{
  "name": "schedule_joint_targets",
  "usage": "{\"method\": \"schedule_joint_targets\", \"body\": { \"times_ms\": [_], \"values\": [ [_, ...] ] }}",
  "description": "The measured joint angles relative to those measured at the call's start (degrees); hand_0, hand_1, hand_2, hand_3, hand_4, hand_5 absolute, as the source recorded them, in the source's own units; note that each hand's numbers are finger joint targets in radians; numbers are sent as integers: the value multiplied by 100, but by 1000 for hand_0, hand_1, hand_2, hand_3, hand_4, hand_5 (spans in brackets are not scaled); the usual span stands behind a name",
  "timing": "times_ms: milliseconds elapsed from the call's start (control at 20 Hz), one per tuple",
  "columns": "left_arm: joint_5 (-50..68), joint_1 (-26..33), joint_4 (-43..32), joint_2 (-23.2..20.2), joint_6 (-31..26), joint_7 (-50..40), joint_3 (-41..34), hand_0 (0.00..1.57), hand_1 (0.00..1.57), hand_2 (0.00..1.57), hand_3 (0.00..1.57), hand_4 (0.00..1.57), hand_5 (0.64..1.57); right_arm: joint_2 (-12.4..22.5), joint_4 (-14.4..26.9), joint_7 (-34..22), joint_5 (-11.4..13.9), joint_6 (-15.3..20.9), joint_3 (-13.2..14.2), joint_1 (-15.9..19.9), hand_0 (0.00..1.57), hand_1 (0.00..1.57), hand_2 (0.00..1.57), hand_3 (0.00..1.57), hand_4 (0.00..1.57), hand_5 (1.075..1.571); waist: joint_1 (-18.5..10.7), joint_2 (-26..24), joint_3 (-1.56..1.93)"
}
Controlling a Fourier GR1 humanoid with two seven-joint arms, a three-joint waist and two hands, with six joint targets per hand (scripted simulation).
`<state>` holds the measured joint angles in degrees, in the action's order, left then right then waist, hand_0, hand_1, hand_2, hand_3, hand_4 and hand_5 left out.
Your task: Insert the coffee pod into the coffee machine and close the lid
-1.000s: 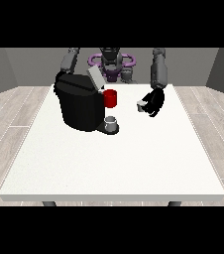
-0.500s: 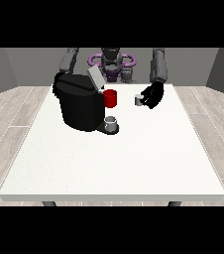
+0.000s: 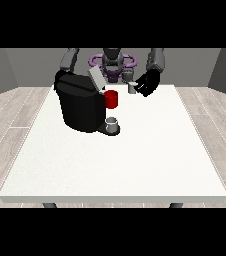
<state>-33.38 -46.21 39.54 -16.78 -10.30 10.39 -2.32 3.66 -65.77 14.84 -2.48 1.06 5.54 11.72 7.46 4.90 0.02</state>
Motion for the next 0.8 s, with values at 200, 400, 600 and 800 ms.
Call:
{"method": "schedule_joint_targets", "body": {
  "times_ms": [200, 400, 600, 800],
  "values": [
    [25, 85, 288, 175, -266, -175, 93, 1451, 1451, 1446, 1387, 604, 1571, 52, 189, 32, -62, 8, 114, -80, 0, 0, 0, 0, 295, 1571, -151, -260, -1],
    [22, 90, 507, 230, -460, -430, 105, 1340, 1340, 1403, 1381, 651, 1571, 86, 143, -54, -30, 1, 68, -151, 0, 0, 0, 0, 154, 1571, -147, -413, -1],
    [127, -51, 668, 387, -459, -706, -15, 1402, 1402, 1430, 1369, 656, 1571, 152, 145, -36, -86, -96, 99, -159, 0, 0, 0, 0, 178, 1571, -78, -401, -1],
    [230, -505, 803, 387, -477, -937, -174, 1500, 1500, 1467, 1248, 622, 1571, 283, 351, 235, -205, -202, 289, 83, 0, 0, 0, 0, 219, 1571, -47, -99, 0]
  ]
}}
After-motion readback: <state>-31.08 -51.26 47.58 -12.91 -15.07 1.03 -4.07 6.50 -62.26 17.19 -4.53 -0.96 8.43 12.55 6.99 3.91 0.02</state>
